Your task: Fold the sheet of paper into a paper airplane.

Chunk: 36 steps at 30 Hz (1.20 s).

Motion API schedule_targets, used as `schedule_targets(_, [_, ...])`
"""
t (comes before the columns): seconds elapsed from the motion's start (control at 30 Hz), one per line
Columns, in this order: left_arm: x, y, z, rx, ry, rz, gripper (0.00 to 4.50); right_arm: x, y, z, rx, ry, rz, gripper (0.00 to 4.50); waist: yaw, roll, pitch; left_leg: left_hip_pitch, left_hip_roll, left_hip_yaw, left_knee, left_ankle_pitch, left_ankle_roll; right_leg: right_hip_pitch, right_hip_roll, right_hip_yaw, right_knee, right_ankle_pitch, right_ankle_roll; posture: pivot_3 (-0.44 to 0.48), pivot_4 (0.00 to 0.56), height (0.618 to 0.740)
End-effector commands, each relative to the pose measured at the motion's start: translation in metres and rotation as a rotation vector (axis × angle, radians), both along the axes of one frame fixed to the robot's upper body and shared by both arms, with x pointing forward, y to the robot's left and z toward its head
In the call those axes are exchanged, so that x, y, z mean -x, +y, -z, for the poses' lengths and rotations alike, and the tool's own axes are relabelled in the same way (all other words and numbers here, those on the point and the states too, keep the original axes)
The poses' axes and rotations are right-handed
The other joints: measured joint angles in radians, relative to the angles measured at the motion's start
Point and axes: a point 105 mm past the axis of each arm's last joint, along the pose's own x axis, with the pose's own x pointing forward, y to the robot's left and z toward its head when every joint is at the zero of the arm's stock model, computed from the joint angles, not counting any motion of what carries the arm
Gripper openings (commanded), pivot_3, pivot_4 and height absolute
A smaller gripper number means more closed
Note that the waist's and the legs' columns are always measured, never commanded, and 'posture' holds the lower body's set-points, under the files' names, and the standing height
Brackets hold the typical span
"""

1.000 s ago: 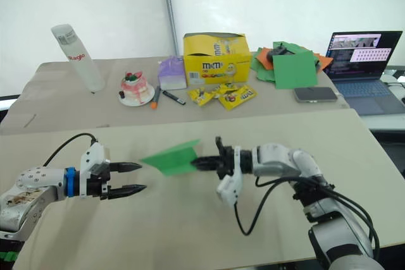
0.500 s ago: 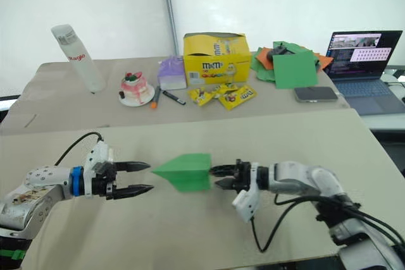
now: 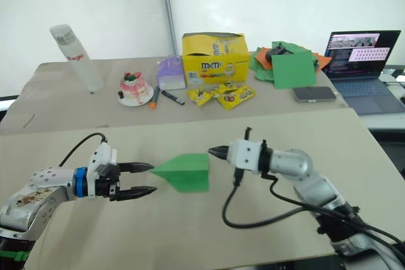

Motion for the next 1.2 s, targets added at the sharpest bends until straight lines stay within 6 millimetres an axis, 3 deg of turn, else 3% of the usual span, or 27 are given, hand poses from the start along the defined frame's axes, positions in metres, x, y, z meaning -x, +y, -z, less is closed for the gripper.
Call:
schedule_targets(0.03, [-0.002, 0.001, -0.005, -0.021, -0.053, 0.006, 3.54, -0.005, 0.005, 0.011, 0.005, 0.117, 0.035, 0.03, 0.004, 0.000, 0.000, 0.000, 0.000, 0.000, 0.000, 0.000, 0.000, 0.000, 0.000, 0.000, 0.000, 0.000, 0.000, 0.000, 0.150, 0.740])
schedule_targets(0.17, [-0.003, 0.006, -0.005, -0.036, -0.064, -0.013, 3.54, 0.010, 0.011, 0.036, 0.039, 0.233, -0.009, 0.03, 0.007, 0.000, 0.000, 0.000, -0.001, 0.000, 0.000, 0.000, 0.000, -0.001, 0.000, -0.001, 0.000, 0.000, 0.000, 0.000, 0.150, 0.740])
schedule_targets(0.37, [-0.001, 0.009, -0.001, -0.055, -0.061, -0.028, 3.54, 0.029, 0.011, 0.055, 0.023, 0.325, -0.036, 0.03, 0.002, 0.000, 0.000, 0.000, -0.001, 0.000, 0.000, 0.000, 0.000, -0.001, 0.000, -0.001, 0.000, 0.000, 0.000, 0.000, 0.150, 0.740])
schedule_targets(0.63, [0.000, 0.008, -0.001, -0.051, -0.053, -0.028, 3.54, 0.028, 0.012, 0.069, 0.025, 0.349, -0.008, 0.03, 0.001, 0.000, 0.000, 0.001, -0.001, 0.000, 0.000, 0.000, -0.001, -0.001, 0.000, -0.001, 0.001, 0.000, 0.000, 0.000, 0.150, 0.740])
schedule_targets(0.97, [-0.019, 0.019, -0.021, 0.006, -0.076, -0.095, 3.54, 0.026, -0.013, 0.105, 0.212, 0.114, 0.007, 0.03, 0.007, -0.001, -0.001, 0.007, -0.003, 0.000, 0.000, 0.000, -0.001, 0.000, 0.000, -0.002, 0.001, 0.000, 0.000, 0.000, 0.150, 0.740])
schedule_targets(1.2, [-0.049, 0.016, -0.011, -0.070, -0.143, -0.135, 3.54, 0.032, -0.003, 0.109, 0.214, 0.018, -0.050, 0.03, 0.006, -0.004, -0.003, 0.010, -0.007, 0.000, 0.000, 0.000, 0.000, 0.001, 0.001, -0.001, 0.002, 0.000, 0.001, 0.000, 0.150, 0.740])
